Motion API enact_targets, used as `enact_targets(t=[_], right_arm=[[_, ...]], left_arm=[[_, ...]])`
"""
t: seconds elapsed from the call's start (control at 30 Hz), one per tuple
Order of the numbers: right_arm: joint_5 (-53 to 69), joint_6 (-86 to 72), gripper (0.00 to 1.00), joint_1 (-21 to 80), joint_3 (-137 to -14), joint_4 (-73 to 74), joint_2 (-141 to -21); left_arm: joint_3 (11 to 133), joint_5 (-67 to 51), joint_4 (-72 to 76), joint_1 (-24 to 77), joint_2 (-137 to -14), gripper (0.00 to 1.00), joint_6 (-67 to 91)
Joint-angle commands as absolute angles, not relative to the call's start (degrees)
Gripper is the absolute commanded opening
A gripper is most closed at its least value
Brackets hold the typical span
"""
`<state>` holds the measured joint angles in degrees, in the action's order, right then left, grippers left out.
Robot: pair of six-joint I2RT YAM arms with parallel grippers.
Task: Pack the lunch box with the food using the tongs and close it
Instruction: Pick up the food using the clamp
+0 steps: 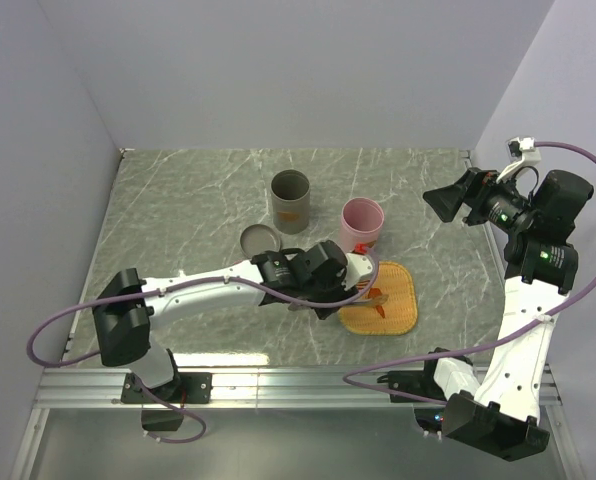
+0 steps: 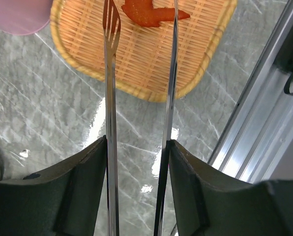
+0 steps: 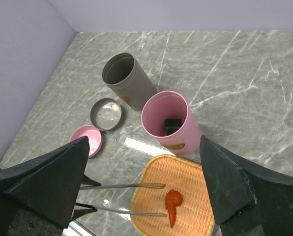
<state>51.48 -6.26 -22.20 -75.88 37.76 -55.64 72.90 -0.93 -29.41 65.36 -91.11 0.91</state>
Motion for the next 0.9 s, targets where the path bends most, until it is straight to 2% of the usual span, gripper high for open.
enact_targets(t=[0.0,0.3,0.87], right_arm=[[50.63,-5.19,1.0,-22.76,-78.57,37.35,-55.11],[49.75,-5.36,1.0,-22.76,-78.14,37.09,-54.41],[49.13,-4.57,1.0,-22.76,-77.61,37.44,-53.79]], left_arm=[[76.29,4.3,-28.39,66.97,-92.11,0.56,5.45],[78.31,10.89,-28.91,71.02,-95.36,0.58,9.49],[80.42,10.55,-29.88,72.25,-100.28,0.55,11.07]])
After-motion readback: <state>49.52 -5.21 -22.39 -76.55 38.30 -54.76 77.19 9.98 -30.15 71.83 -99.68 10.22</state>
